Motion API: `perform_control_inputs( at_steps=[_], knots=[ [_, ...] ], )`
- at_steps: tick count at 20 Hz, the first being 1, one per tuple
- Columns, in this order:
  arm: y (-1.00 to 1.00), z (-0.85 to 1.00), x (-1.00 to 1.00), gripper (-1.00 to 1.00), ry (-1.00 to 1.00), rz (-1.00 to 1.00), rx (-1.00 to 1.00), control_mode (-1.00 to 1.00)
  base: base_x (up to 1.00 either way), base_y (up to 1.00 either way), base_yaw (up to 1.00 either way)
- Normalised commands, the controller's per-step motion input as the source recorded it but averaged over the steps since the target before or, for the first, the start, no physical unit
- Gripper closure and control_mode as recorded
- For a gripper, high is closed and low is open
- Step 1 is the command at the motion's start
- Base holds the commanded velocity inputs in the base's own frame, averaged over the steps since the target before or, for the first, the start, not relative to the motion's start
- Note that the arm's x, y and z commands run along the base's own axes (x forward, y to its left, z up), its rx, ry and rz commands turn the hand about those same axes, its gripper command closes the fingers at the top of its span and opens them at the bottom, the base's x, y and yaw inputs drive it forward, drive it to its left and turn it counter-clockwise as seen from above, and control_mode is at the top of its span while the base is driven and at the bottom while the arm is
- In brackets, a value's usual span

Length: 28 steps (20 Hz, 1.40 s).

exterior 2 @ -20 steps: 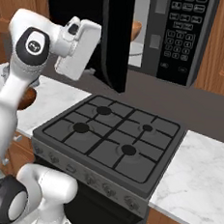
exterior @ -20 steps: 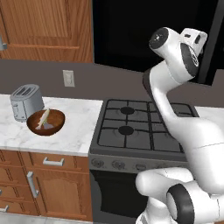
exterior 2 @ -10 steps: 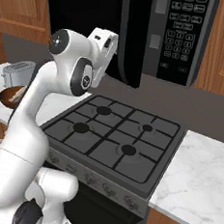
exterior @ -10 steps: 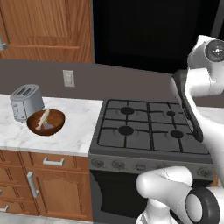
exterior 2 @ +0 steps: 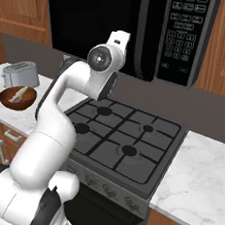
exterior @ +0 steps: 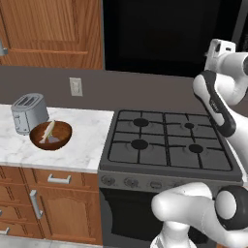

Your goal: Place the bowl containing the carrot and mushroom in the microwave. Close the microwave door and press the start button to microwave the meal.

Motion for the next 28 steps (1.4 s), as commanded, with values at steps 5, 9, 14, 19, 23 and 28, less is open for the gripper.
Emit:
perform_control_inputs(
  at_steps=[5,9,14,19,23,28],
  knots=[
    [0.06,0.48,0.61,-1.0,0.0,0.0,-0.08,-1.0,0.0,0.0,0.0],
    [0.05,0.43,0.38,-1.0,0.05,-0.05,-0.17,-1.0,0.0,0.0,0.0],
    [0.0,0.04,0.4,-1.0,0.03,-0.09,-0.1,-1.0,0.0,0.0,0.0],
    [0.0,-0.51,0.45,-1.0,-0.05,-0.03,-0.01,-1.0,0.0,0.0,0.0],
    [0.0,-0.96,0.02,-1.0,-0.32,0.0,0.0,-1.0,0.0,0.0,0.0],
    [0.0,0.04,-0.3,-1.0,-0.15,0.0,0.0,-1.0,0.0,0.0,0.0]
  ],
)
